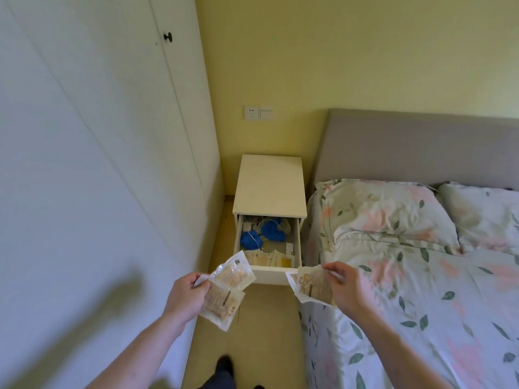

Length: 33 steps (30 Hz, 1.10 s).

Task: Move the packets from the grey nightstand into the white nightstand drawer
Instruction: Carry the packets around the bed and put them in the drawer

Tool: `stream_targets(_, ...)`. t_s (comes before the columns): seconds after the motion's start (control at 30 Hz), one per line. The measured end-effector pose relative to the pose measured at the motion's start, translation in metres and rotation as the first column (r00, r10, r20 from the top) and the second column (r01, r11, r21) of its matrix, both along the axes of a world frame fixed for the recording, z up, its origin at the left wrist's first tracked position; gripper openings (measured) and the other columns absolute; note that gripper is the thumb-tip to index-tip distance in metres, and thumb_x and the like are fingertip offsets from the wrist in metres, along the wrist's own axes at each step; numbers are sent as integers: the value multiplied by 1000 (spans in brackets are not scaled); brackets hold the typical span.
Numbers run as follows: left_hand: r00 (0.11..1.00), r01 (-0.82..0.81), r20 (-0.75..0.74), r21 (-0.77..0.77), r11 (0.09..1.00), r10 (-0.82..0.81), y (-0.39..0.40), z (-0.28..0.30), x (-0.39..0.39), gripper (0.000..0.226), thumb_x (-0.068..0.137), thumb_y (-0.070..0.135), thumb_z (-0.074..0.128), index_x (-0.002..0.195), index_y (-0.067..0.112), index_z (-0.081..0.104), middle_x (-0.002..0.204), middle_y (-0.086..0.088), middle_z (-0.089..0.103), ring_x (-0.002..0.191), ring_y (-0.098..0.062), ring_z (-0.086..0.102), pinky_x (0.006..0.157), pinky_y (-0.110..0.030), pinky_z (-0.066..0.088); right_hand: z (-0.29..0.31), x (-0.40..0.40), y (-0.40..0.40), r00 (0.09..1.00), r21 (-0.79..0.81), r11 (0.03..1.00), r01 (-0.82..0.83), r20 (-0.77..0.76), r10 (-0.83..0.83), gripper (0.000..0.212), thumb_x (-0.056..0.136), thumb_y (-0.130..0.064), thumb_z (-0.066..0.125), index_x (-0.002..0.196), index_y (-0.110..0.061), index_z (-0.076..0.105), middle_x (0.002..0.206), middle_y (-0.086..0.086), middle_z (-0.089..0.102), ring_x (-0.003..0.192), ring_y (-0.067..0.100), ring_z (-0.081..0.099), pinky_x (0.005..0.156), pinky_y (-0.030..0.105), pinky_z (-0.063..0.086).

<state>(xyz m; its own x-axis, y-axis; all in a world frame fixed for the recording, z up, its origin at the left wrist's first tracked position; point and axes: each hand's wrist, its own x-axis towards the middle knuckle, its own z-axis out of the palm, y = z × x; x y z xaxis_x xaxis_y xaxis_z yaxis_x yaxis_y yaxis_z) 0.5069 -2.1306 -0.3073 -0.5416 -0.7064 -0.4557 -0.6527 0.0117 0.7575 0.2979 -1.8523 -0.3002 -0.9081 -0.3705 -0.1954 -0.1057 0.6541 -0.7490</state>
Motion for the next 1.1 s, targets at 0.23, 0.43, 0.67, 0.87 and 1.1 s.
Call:
stream_targets(0.23, 997, 27, 72, 15, 1000, -28, -43, -28, -91, 17, 104, 22, 51, 106, 23, 68, 104, -1, 68, 93, -19, 63, 64, -25, 47, -22, -74, -36, 1000, 57, 998, -10, 8, 9, 22, 101, -17, 59, 101, -34, 72, 101, -11, 72, 93, 8, 66, 52, 10, 45)
stream_targets(0.43, 994, 35, 98, 64, 997, -41, -91, -66, -169, 19, 104, 21, 51, 95, 30, 65, 101, 1, 67, 92, -18, 61, 70, -30, 51, -51, -138, -85, 999, 166, 986, -29, 39, 23, 22, 100, -16, 58, 101, -32, 72, 101, -10, 72, 92, 8, 63, 53, 8, 43)
stream_targets(0.67, 975, 48, 209, 134, 990, -76, -154, -127, -249, 16, 101, 23, 55, 98, 31, 68, 100, 5, 69, 90, -18, 66, 74, -35, 60, -112, -209, -149, 989, 279, 958, -65, 142, 26, 21, 102, -22, 55, 101, -35, 72, 98, -13, 69, 92, 9, 62, 68, 30, 59)
stream_targets(0.87, 945, 19, 319, 170, 985, -73, -186, -196, -290, 16, 98, 18, 57, 99, 28, 70, 101, 7, 66, 90, -18, 62, 75, -32, 58, -190, -260, -191, 971, 406, 901, -153, 229, 62, 24, 101, -25, 53, 97, -43, 67, 94, -19, 69, 85, 4, 62, 70, 31, 58)
stream_targets(1.1, 925, -49, 377, 248, 968, -50, -195, -290, -311, 17, 99, 19, 56, 92, 28, 69, 95, 1, 69, 85, -19, 68, 75, -38, 62, -310, -304, -235, 930, 459, 846, -271, 352, 107, 26, 103, -21, 48, 104, -37, 68, 97, -9, 71, 77, 6, 63, 57, 23, 47)
